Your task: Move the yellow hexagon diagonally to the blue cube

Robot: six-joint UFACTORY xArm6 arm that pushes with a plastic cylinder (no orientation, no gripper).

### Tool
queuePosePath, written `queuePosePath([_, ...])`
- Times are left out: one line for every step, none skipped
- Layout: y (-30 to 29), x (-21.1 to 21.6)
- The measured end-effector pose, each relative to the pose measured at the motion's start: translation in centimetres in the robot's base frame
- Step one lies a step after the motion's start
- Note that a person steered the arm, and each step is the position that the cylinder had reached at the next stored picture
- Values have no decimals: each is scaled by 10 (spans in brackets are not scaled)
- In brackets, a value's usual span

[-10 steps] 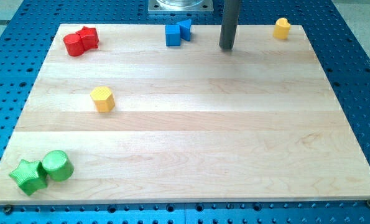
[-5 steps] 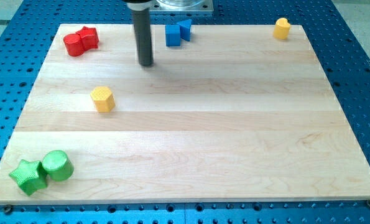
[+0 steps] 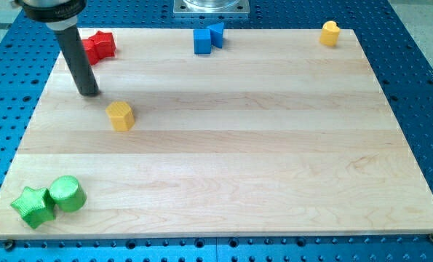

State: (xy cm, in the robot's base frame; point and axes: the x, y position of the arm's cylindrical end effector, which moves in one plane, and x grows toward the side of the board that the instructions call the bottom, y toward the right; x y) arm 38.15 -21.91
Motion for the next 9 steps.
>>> queuePosePath([4, 34])
queuePosePath([27, 40])
queuePosePath([49, 40])
queuePosePath([61, 48])
queuePosePath([39, 53])
queuePosePath([42, 72])
queuePosePath([93, 72])
queuePosePath([148, 72])
queuePosePath([201, 72])
